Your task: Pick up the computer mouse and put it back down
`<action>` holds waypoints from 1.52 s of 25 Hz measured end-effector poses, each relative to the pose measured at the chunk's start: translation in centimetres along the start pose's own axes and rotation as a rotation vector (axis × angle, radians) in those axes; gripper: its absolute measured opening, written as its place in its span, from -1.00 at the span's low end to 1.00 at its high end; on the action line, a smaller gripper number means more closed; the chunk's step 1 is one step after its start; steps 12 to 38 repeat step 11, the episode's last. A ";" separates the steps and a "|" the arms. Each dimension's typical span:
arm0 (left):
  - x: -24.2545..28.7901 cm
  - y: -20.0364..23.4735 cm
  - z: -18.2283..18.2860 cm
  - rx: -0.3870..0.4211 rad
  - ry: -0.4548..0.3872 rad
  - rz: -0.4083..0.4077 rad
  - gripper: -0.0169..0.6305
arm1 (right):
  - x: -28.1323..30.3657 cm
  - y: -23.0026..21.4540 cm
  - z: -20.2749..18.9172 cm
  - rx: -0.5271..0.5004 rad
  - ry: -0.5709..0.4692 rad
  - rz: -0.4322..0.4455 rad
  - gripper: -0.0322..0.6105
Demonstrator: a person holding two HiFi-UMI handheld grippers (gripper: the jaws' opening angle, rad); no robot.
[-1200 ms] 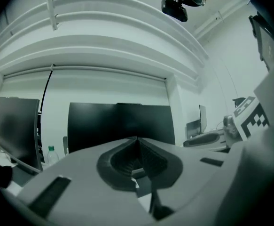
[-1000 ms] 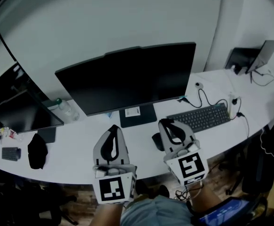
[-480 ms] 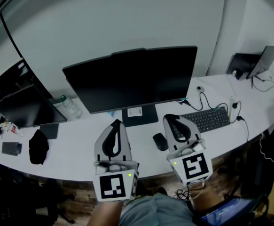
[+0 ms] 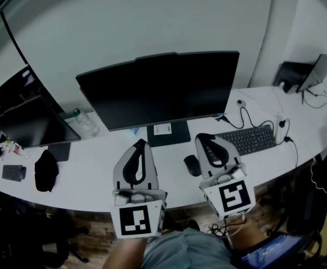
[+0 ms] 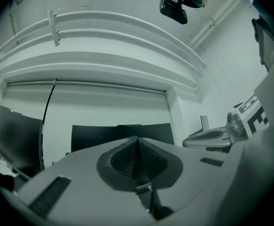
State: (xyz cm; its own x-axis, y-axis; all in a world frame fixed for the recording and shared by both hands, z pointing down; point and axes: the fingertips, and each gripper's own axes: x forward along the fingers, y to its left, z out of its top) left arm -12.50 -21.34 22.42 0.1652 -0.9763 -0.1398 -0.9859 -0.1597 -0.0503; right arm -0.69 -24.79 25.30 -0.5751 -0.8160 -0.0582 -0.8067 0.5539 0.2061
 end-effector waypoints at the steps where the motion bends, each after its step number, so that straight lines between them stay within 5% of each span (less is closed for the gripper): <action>1: -0.1 0.1 0.0 0.000 0.000 0.002 -0.93 | 0.0 0.1 0.0 0.001 0.001 0.001 -0.86; 38: -0.1 1.2 -0.6 -0.005 0.013 0.020 -0.93 | 0.9 0.7 -0.3 0.007 0.004 0.008 -0.86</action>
